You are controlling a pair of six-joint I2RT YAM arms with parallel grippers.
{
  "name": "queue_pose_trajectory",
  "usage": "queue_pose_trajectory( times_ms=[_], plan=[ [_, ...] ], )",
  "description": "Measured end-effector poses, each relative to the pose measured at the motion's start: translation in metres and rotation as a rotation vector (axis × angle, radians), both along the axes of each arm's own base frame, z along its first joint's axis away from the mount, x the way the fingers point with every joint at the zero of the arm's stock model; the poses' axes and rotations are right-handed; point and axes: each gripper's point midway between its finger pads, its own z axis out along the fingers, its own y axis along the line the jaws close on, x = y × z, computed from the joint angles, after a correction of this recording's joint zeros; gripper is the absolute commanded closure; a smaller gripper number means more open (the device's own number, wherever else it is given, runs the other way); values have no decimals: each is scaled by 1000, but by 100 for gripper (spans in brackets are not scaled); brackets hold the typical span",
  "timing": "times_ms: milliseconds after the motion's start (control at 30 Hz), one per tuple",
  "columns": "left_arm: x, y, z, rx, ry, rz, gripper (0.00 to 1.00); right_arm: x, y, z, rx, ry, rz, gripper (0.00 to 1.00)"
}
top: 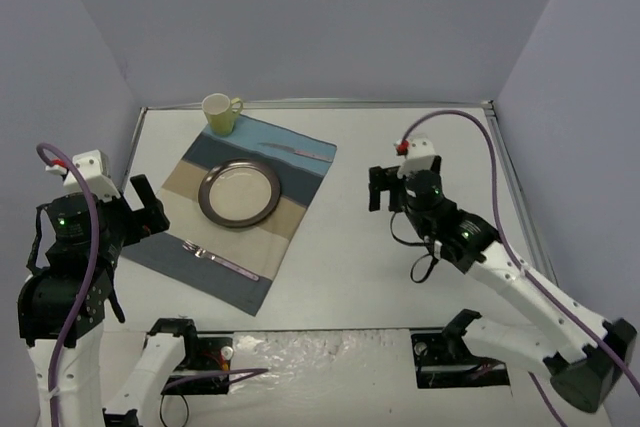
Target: Set the dinner table for one person
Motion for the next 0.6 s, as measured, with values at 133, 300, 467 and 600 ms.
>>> queue_pose_trajectory(
  times_ms=[133,300,467,600],
  plan=[
    [-8,1,-2,5,-15,3,3,-18,-43,30,82,-106,-118,0],
    [-21,8,7,25,-72,36,3,-44,-90,85,176,-282,-244,0],
    [-29,19,12,49,-110,90,3,-63,-131,111,180,-376,-378,0],
    [-33,24,2,58,-105,123,3,-76,-154,119,138,-411,-443,0]
  ],
)
